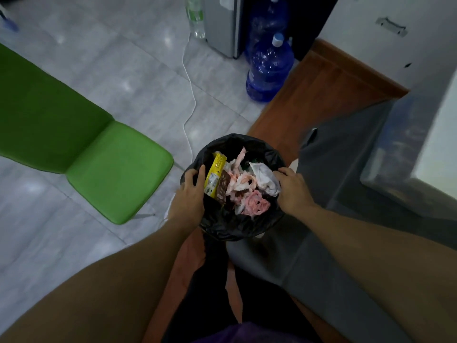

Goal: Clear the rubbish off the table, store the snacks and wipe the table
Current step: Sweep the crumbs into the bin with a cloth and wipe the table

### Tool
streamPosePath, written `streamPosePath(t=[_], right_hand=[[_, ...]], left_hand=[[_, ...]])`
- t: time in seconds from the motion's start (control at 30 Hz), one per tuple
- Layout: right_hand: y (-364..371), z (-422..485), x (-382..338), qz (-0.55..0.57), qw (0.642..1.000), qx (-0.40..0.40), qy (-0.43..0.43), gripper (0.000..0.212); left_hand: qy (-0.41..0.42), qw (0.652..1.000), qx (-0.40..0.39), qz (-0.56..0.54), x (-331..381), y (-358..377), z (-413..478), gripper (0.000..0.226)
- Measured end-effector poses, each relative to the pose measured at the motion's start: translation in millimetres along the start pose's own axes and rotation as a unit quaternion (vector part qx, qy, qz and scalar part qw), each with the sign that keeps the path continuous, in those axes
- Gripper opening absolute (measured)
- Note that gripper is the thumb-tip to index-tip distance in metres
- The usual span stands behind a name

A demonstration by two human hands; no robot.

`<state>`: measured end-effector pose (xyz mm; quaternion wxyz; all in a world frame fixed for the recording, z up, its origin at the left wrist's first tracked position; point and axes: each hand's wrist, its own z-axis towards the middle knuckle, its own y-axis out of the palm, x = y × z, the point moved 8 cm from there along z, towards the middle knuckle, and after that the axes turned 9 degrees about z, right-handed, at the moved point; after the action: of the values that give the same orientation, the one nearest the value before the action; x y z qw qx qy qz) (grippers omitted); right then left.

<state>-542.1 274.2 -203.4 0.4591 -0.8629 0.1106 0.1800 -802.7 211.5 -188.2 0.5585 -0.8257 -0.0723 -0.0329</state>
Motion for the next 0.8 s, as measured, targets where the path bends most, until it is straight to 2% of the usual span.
streamPosePath(t=[0.1, 0.43, 0.8], right_hand=[[20, 20, 11, -0.002, 1.000, -0.015, 0.017, 0.066], [110, 101, 74, -0.038, 0.990, -0.102, 0.092, 0.090], [214, 182, 157, -0.056, 0.979, -0.144, 0.130, 0.097]], left_hand=[[0.003, 1.000, -0.023, 0.011, -3, 28, 22, 0.100], [0.026, 0.997, -0.059, 0.039, -3, 147, 102, 0.105], [0.075, 0.992, -0.100, -0.009, -4, 307, 169, 0.109]])
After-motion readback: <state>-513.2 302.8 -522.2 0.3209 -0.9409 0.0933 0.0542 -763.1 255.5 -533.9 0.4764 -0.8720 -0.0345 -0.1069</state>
